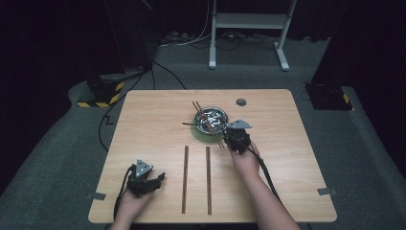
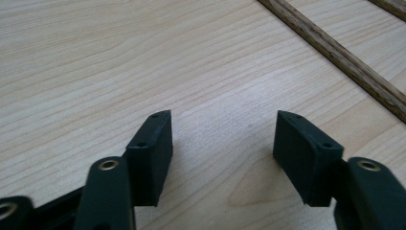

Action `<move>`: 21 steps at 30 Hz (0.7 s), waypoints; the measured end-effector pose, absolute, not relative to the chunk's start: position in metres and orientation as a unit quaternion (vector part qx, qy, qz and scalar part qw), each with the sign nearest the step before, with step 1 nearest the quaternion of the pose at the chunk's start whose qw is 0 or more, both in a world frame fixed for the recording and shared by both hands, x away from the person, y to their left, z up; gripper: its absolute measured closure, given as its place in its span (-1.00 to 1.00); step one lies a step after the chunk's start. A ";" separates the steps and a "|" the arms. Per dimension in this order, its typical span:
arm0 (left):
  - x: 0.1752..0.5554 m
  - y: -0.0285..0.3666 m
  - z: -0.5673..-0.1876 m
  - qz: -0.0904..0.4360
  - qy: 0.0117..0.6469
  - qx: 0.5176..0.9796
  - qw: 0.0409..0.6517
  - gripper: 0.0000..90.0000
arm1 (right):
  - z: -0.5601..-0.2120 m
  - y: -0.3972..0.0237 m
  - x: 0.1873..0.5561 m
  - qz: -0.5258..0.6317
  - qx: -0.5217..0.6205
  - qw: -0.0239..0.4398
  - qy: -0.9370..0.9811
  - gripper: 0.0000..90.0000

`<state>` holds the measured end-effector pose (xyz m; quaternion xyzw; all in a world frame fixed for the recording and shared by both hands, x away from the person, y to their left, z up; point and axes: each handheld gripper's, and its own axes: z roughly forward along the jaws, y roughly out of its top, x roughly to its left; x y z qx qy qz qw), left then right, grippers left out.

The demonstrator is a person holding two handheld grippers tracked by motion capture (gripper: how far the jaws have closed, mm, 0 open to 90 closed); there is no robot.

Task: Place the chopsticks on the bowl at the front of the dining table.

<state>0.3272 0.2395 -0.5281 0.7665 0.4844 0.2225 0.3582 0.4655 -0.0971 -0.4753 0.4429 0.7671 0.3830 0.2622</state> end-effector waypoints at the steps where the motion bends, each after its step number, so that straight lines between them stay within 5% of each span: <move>1: 0.326 0.239 -0.528 0.224 0.485 0.766 0.357 -0.07 | -0.480 -0.100 0.462 0.389 0.444 0.262 0.763 0.79; 12: 0.330 0.217 -0.515 0.249 0.498 0.764 0.326 0.03 | -0.493 -0.121 0.430 0.443 0.404 0.285 0.748 0.80; 21: 0.374 0.142 -0.487 0.266 0.494 0.757 0.334 0.42 | -0.496 -0.130 0.428 0.458 0.409 0.241 0.752 0.98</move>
